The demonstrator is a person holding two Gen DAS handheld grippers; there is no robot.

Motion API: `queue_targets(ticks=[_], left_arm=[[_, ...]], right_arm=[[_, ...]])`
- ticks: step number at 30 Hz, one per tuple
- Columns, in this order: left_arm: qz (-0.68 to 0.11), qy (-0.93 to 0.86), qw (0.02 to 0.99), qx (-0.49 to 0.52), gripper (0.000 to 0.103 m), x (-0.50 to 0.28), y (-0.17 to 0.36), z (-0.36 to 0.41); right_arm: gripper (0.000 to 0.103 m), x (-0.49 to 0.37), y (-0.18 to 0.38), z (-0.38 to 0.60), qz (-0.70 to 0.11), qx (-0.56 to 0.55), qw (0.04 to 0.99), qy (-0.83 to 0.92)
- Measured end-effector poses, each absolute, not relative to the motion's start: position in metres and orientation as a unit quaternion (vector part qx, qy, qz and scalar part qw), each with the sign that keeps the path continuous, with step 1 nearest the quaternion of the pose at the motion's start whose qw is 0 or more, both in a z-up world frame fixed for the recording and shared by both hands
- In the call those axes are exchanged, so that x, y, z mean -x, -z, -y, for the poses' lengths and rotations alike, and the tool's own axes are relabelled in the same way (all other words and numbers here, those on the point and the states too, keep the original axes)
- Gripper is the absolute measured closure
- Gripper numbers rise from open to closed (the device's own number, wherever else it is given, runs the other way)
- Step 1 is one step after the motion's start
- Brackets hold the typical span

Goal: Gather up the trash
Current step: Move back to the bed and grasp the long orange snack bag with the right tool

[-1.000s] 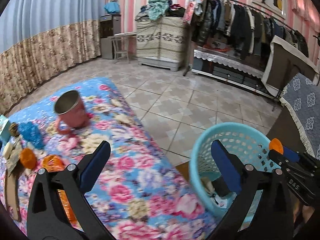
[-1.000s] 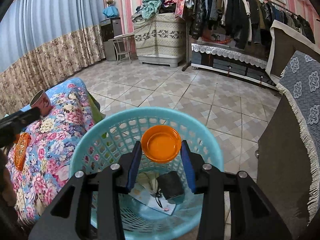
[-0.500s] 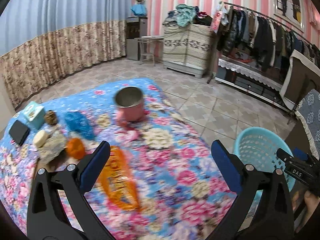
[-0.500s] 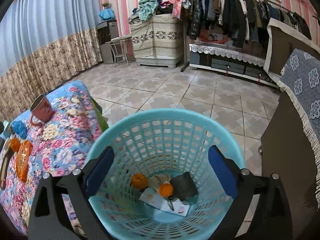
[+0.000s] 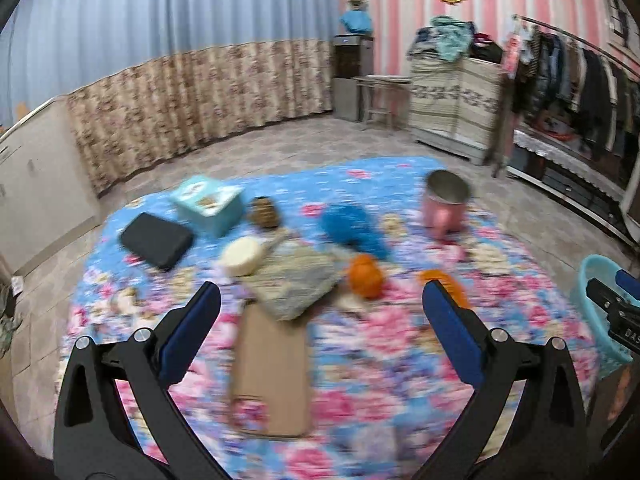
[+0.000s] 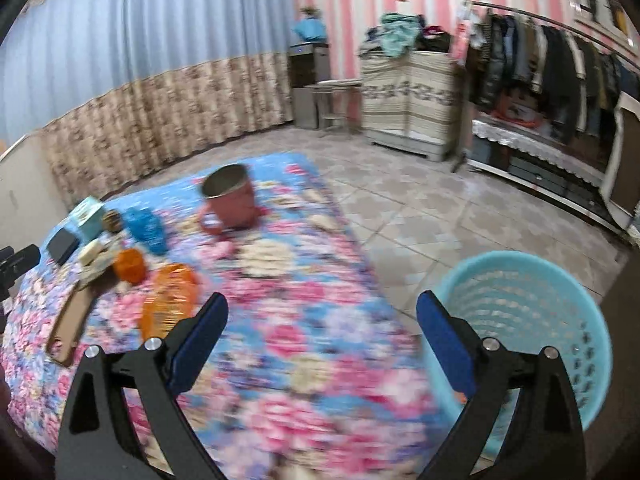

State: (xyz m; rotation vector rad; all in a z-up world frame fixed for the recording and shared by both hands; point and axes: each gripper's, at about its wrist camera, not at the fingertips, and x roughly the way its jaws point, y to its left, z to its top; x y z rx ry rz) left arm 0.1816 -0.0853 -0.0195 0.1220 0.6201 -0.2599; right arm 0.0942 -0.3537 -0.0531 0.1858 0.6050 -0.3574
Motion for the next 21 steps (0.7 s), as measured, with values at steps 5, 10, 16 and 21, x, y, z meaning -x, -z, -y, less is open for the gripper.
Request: queue_targets(ticks=[5,10,16,21], left_arm=[[-0.305,0.088,0.947,-0.051,0.005,-0.196,0.033,0.032],[-0.311,0.058,0.947,-0.053,0.005,-0.207,0.050,0.011],[-0.332,0.069,0.940,-0.022,0.005,-0.218,0.061,-0.003],[-0.348,0.063,0.935,0.004,0.005,-0.226,0.067,-0.012]], right_arm=[[0.010,-0.126,0.063,0.307,-0.322,-0.073,0.935,0.129],[0.010,-0.145,0.075,0.273,-0.348,-0.050,0.929,0.117],[0.010,-0.171,0.103,0.249,-0.397,-0.030,0.910,0.117],[0.011,-0.186,0.119,0.243,-0.424,-0.029,0.897,0.124]])
